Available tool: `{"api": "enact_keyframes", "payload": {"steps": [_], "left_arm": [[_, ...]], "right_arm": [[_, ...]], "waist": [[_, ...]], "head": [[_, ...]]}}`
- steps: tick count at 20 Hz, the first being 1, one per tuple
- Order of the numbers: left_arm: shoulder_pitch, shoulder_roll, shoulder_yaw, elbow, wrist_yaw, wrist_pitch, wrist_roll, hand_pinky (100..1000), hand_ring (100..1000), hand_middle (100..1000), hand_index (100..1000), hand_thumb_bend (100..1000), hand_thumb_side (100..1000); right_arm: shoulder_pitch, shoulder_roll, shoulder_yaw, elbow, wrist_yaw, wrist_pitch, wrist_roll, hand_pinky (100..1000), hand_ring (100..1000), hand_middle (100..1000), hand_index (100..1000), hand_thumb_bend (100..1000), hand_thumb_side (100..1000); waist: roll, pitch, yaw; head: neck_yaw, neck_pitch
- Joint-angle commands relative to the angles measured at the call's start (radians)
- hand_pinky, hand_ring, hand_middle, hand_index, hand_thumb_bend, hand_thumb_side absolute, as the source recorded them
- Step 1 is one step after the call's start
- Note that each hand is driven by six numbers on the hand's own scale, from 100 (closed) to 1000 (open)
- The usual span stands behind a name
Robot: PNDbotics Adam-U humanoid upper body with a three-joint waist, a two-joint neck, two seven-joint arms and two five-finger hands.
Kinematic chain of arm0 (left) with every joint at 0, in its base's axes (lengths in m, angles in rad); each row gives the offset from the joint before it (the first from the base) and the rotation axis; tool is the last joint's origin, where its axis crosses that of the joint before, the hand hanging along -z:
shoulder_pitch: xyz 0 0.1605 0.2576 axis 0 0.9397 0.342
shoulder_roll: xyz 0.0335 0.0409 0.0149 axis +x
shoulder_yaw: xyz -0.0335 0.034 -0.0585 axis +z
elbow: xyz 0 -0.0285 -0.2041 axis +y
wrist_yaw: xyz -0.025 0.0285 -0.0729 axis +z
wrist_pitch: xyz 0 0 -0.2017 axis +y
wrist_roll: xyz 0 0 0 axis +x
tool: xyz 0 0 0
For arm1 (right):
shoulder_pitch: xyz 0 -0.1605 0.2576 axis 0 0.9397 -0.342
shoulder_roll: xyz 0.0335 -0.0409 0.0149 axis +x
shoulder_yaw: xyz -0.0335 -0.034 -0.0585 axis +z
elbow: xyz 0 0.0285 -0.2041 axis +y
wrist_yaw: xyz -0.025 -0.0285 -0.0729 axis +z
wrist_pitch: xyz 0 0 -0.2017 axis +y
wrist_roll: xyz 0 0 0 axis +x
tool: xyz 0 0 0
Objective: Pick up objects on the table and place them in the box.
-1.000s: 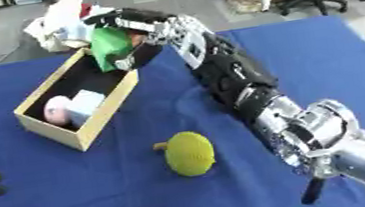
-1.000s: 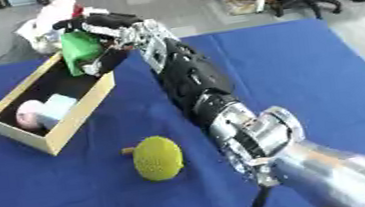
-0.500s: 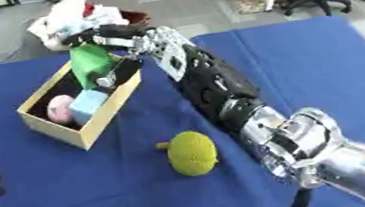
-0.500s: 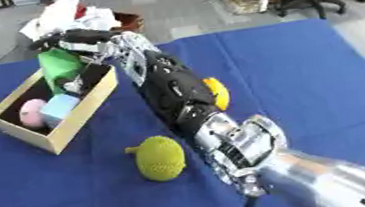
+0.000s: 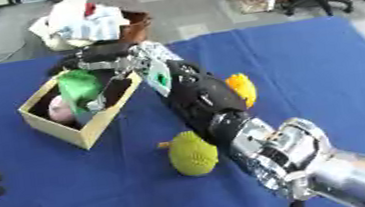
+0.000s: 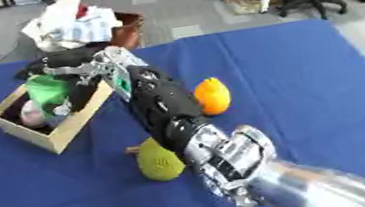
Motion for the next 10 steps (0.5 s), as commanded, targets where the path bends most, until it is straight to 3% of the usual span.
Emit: {"api": "enact_keyframes", "payload": {"steps": [1, 5, 10], "left_arm": [[-0.011, 0.003, -0.001, -0.013, 0.002, -0.003, -0.003, 626, 662, 598, 810, 100, 850], [-0.010, 0.003, -0.001, -0.012, 0.002, -0.002, -0.003, 626, 661, 598, 810, 100, 850], [-0.010, 0.003, 0.000, -0.012, 0.002, -0.003, -0.002, 626, 660, 598, 810, 100, 850]], "right_arm": [[-0.021, -0.007, 0.003, -0.031, -0.012, -0.044, 0.011, 959, 991, 999, 1000, 100, 426], [-0.025, -0.014, 0.007, -0.039, -0.039, -0.057, 0.013, 989, 1000, 1000, 1000, 100, 435], [-0.030, -0.028, 0.004, -0.056, -0.062, -0.053, 0.012, 990, 1000, 1000, 1000, 100, 371]], "waist": [[-0.009, -0.003, 0.000], [-0.010, -0.004, -0.001], [-0.011, -0.006, -0.004]], "head": [[-0.002, -0.010], [-0.003, -0.009], [-0.002, -0.012]]}}
